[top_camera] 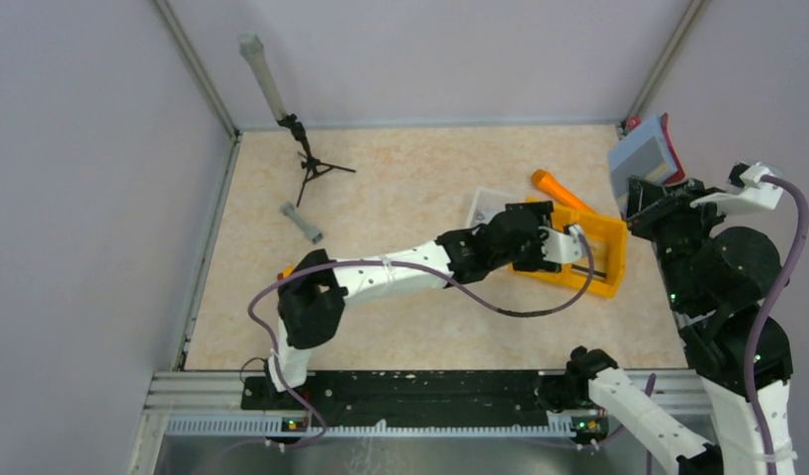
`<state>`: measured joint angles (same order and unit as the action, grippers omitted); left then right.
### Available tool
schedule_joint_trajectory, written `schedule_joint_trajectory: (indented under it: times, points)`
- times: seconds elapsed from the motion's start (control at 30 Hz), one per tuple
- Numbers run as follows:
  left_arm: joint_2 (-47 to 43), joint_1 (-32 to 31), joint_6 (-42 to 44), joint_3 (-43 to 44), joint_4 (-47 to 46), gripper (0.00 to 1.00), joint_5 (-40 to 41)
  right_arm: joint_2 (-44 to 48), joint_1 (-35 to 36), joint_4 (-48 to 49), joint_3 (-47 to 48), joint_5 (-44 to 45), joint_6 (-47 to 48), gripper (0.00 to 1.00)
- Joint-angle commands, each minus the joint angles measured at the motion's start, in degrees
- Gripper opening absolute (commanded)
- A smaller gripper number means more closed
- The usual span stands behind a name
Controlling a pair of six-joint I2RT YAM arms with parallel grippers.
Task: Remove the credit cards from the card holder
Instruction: Place the credit card in the storage box.
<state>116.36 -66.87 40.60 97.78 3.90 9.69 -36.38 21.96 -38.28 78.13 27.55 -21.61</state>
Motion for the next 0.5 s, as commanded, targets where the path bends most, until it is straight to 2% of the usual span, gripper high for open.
schedule_joint_trajectory:
  times: [0.0, 0.13, 0.27, 0.33, 0.47]
  points:
    - [-10.32, 2.09, -12.53, -8.17, -2.88, 0.88, -2.47, -1.79, -0.22, 0.95, 1.40, -5.49, -1.26, 0.00]
    - [-21.44, 6.29, -29.51, -19.91, -3.46, 0.90, -2.58, -3.63, -0.24, 0.72, -0.53, -11.27, -1.51, 0.00]
    - [-35.48, 14.84, -52.70, -35.16, -10.28, 0.92, -14.97, -6.58, -0.25, 1.70, -4.40, -21.23, -2.19, 0.00]
    - [-43.96, 20.23, -60.16, -43.13, -15.17, 0.96, -23.16, -7.22, -0.25, 4.04, -7.93, -26.77, -3.09, 0.00]
    - [-55.98, 26.12, -68.27, -54.52, -20.29, 0.99, -29.65, -7.36, -0.25, 12.10, -16.32, -39.34, -6.39, 0.00]
